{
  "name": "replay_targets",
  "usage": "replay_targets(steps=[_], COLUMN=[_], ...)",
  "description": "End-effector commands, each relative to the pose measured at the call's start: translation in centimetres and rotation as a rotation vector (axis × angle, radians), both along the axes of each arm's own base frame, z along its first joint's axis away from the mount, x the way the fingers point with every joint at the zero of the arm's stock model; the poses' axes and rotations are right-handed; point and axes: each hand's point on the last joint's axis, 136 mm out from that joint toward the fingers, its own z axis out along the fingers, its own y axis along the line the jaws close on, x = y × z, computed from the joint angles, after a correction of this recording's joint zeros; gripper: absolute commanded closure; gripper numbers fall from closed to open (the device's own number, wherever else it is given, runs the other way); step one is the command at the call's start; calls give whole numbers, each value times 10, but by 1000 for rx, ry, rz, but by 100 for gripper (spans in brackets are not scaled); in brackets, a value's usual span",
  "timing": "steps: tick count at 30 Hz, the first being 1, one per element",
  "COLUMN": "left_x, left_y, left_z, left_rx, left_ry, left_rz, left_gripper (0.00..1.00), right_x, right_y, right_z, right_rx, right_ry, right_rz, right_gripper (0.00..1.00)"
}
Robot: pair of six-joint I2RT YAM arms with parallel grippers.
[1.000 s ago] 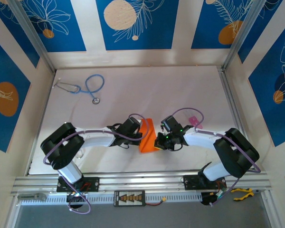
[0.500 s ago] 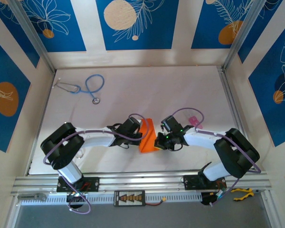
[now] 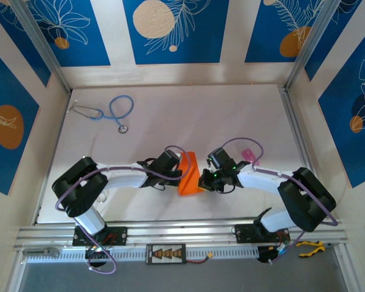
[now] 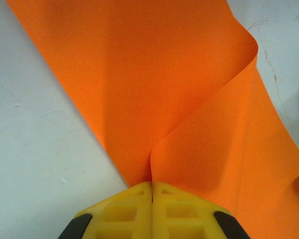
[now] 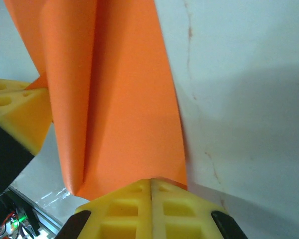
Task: Fold a paper plane with a square sheet of paper (pick it up from the middle)
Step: Fold the triangle a second time at the center of the table.
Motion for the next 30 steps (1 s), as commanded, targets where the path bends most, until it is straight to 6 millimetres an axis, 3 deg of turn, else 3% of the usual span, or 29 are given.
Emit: replay_targets(steps=[1,10,23,30], left_x=[-3,-3,-1,-1], left_y=[0,2,0,1], left_z=[-3,-1,3,3], left_rx=[16,21,14,14], left_ry=[10,3,-2,-2], left_rz=[-14,-11,-10,-9], left_gripper=[100,100,100,100], right_x=[-4,-2,1,0], right_y=[-4,-5,-4,-4], right_z=[-4,-2,15,4], right_rx=[-7,-11,41,26], right_ry=[17,13,-42,-9], right_rz=[-6,-12,-9,-2], right_gripper=[97,97,94,95])
